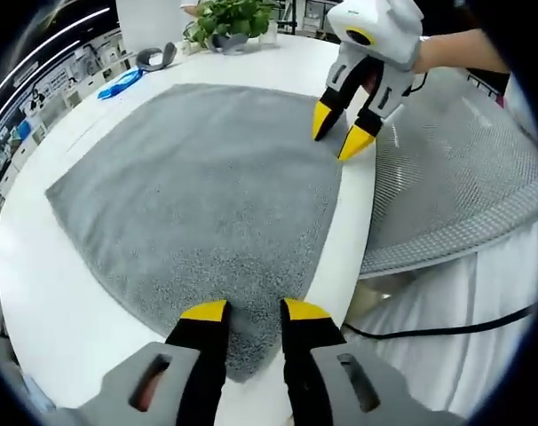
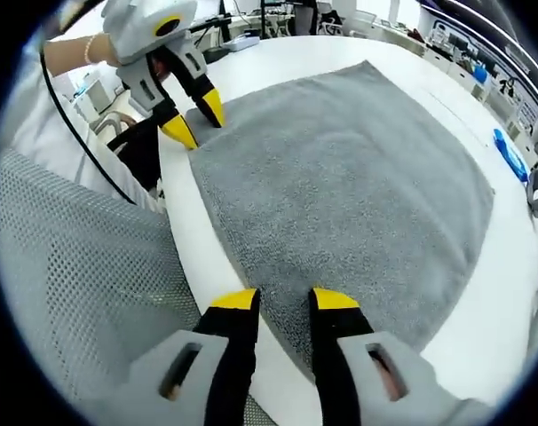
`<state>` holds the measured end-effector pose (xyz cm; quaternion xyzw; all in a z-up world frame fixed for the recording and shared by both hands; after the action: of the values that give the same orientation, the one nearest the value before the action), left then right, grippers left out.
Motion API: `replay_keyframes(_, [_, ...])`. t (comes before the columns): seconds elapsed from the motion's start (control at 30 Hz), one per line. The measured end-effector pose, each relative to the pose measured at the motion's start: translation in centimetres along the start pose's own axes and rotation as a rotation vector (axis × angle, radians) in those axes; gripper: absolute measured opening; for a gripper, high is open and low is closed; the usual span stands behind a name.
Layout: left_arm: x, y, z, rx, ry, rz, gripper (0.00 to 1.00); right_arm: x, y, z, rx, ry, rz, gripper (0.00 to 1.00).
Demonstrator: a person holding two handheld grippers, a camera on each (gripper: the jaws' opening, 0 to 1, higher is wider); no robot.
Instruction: Fold the towel on the table until its edges align and the towel forms a compact rectangular stack.
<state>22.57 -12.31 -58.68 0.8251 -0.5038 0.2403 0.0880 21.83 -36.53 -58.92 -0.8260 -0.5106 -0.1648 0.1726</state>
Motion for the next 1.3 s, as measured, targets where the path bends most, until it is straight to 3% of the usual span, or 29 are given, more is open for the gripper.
replay_keyframes(0.07, [-0.3, 0.0, -0.2, -0.005, 0.002, 0.001, 0.24, -0.4, 0.0, -0.2, 0.011, -0.01, -0.026, 0.21])
replay_keyframes(0.17, [-0.7, 0.2, -0.5, -0.017, 0.004, 0.021, 0.25, -0.9, 0.1, -0.4, 0.002, -0.035, -0.142, 0.19])
replay_keyframes(0.33, [-1.2, 0.3, -0.9, -0.016, -0.013, 0.072, 0.27, -1.1, 0.2, -0.7, 0.002, -0.089, -0.203, 0.19])
replay_keyframes(0.37, [-1.4, 0.3, -0.8, -0.019, -0.031, 0.077, 0.28, -1.2, 0.2, -0.8, 0.002, -0.096, -0.203, 0.19])
replay_keyframes(0.4, [-1.6, 0.3, -1.0, 0.001, -0.016, 0.171, 0.27, -1.4, 0.3, -1.0, 0.003, -0.101, -0.2, 0.19])
replay_keyframes(0.43, [-1.6, 0.5, -1.0, -0.005, -0.019, 0.121, 0.27, -1.6, 0.5, -1.1, 0.004, -0.101, -0.198, 0.19])
replay_keyframes(0.57, [-1.8, 0.2, -1.0, -0.004, -0.009, 0.105, 0.26, -2.8, 1.0, -1.8, -0.006, -0.109, -0.194, 0.18])
replay_keyframes(1.0, [-1.7, 0.1, -1.0, 0.009, -0.011, 0.103, 0.22, -5.9, 2.5, -3.7, -0.059, -0.117, -0.086, 0.15])
replay_keyframes(1.13, [-1.8, 0.2, -1.0, 0.021, -0.007, 0.108, 0.17, -6.4, 2.7, -4.0, -0.109, -0.172, -0.153, 0.09])
replay_keyframes(1.23, [-1.8, 0.2, -1.0, 0.04, -0.003, 0.108, 0.13, -6.5, 2.6, -3.9, -0.14, -0.152, -0.134, 0.04])
replay_keyframes(1.3, [-1.9, 0.3, -1.0, 0.082, 0.001, 0.144, 0.09, -6.3, 2.5, -3.8, -0.158, -0.174, -0.116, 0.02])
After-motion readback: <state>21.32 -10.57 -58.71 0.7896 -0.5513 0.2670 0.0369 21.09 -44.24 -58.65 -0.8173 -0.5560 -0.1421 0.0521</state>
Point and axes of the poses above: the point that each gripper's makers call its tool centre point, and the gripper's own axes: z roughly forward along the fingers, y roughly to its right, x roughly out of its top, the point moved 8 cm from there along -z, roughly backward along the fingers, and after that the axes turned 6 degrees about x, right-handed, at the moved point
